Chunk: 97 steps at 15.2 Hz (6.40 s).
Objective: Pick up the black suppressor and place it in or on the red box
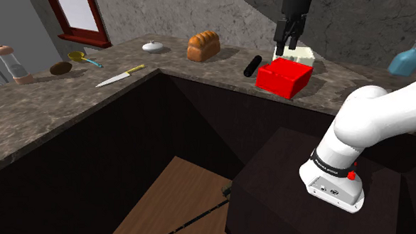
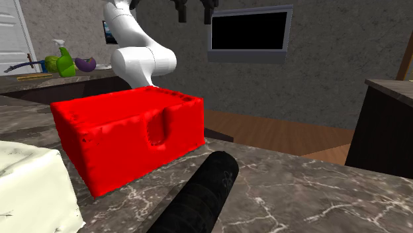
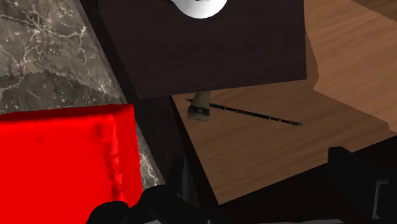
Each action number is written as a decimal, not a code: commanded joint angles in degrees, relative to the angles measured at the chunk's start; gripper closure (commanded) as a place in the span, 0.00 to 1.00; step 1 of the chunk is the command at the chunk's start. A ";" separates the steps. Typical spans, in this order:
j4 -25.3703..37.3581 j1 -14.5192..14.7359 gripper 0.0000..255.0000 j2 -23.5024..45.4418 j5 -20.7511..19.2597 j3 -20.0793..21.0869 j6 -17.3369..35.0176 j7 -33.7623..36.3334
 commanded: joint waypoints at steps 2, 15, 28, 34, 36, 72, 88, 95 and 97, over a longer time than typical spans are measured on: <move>0.00 -0.60 0.00 1.67 -0.03 0.08 1.75 1.17; 6.00 -7.89 0.00 25.31 -1.40 -0.69 20.48 16.04; 20.20 -13.84 0.00 48.52 -2.26 -5.03 30.50 29.19; 28.44 -16.56 0.00 58.48 -1.35 -7.79 32.60 34.24; 31.34 -17.56 0.00 61.70 -0.83 -8.72 33.00 35.80; 33.12 -18.12 1.00 62.65 -0.64 -9.23 32.22 36.32; 42.69 -18.11 1.00 60.57 -1.02 -9.40 20.61 36.17; 48.29 -18.23 1.00 60.72 -0.97 -9.47 15.17 35.97; 45.25 -18.08 1.00 58.11 -1.47 -9.56 15.64 35.99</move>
